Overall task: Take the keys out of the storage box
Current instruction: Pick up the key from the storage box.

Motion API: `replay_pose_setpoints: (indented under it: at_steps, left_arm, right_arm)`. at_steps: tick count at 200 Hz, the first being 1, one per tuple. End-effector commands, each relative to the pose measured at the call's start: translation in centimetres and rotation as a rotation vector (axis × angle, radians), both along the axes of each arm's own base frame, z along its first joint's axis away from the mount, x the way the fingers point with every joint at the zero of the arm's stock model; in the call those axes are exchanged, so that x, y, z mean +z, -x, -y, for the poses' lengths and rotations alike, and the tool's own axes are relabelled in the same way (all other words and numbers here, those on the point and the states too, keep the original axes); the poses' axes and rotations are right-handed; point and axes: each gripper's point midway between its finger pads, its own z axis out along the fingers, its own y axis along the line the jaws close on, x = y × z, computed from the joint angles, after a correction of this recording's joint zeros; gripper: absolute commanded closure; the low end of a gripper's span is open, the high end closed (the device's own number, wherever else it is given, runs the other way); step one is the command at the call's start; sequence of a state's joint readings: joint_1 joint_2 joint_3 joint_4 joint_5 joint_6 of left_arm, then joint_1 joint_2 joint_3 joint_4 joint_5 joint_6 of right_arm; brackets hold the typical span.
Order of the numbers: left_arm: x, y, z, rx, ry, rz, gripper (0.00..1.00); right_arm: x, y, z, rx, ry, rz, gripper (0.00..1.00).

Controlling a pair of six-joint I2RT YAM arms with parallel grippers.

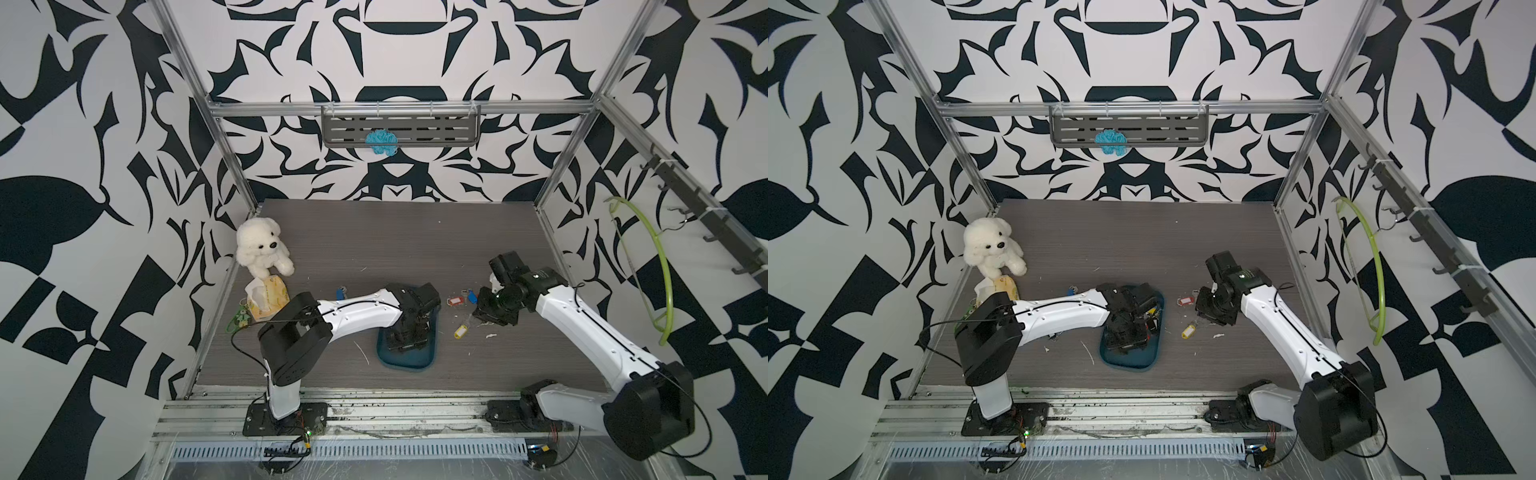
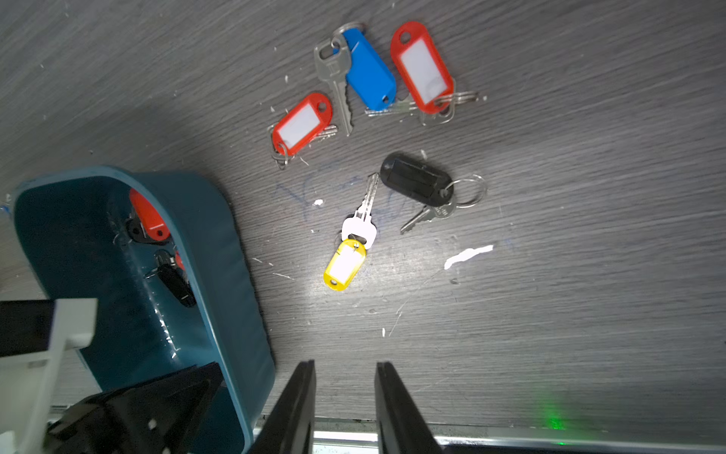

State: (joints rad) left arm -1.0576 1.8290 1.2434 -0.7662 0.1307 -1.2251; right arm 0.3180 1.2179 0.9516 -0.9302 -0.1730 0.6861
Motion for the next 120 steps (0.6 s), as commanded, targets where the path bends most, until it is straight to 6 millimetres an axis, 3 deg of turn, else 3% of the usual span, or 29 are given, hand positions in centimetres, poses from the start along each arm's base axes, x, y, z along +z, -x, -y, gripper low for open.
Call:
replay_pose_setpoints:
  at_steps: [1, 120]
  left_arm:
    - [0.8, -0.2, 1.0, 0.114, 0.06, -0.022, 0.56]
    - [-0.2, -1.3, 0.7, 0.208, -0.041, -0.011, 0.62]
  right_arm:
    - [0.1, 0.3, 0.0, 0.002, -0.012, 0.008, 0.69]
    - [-0.2, 1.3, -0.3, 0.065, -0.034, 0.016, 0.69]
